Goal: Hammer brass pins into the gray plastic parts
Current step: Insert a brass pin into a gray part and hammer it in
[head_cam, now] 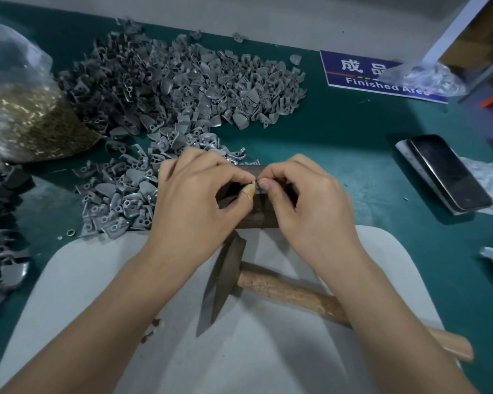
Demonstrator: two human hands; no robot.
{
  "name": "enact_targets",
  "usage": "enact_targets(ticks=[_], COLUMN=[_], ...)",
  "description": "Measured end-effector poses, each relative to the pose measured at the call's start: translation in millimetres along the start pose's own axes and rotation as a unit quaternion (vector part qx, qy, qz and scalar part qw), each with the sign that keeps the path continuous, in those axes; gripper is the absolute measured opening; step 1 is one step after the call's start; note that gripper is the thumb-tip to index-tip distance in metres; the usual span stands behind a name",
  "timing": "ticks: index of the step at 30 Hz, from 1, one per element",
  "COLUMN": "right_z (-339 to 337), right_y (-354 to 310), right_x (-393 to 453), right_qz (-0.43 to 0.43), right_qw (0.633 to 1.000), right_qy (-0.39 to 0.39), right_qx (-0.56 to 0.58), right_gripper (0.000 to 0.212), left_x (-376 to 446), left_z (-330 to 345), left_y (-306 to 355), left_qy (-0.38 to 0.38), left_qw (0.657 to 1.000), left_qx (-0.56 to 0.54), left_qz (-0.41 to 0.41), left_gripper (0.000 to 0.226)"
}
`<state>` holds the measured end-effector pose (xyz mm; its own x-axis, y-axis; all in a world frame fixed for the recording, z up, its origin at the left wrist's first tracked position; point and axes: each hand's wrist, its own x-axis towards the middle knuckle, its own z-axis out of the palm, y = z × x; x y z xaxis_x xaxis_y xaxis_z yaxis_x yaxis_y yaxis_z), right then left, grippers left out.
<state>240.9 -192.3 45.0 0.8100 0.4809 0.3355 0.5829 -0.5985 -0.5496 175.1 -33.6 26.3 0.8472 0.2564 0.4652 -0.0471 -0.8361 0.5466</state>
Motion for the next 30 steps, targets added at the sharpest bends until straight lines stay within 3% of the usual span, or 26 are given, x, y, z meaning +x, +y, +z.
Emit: enact_targets(ticks=[7, 13, 21, 26, 30], right_z=[0, 7, 1, 4, 8], right_y=[-13, -5, -7, -1, -3], right_x=[-8, -8, -4, 0, -2], right_qz=[-0.056, -0.006, 0.000, 0.054, 0.040], right_qw=[0.982, 0.998, 0.998, 0.998, 0.999], right_qy=[0.062, 0.056, 0.014, 0.005, 0.025], right_qx=[-0.170, -0.028, -0.067, -0.009, -0.014], right_gripper=[0.010, 0.008, 0.012, 0.008, 0.007], left_x=[-1, 0, 2, 2, 1], left_z=[3, 4, 1, 3, 3], left_y=[-2, -5, -5, -5, -6], left_qy=[0.011, 0.004, 0.004, 0.009, 0.012], left_qw=[1.000, 1.000, 1.000, 1.000, 0.999], left_qx=[-0.012, -0.020, -0.008, -0.012, -0.026], left_qz=[0.008, 0.011, 0.016, 0.022, 0.019], left_gripper=[0.010, 0.008, 0.011, 0.009, 0.008])
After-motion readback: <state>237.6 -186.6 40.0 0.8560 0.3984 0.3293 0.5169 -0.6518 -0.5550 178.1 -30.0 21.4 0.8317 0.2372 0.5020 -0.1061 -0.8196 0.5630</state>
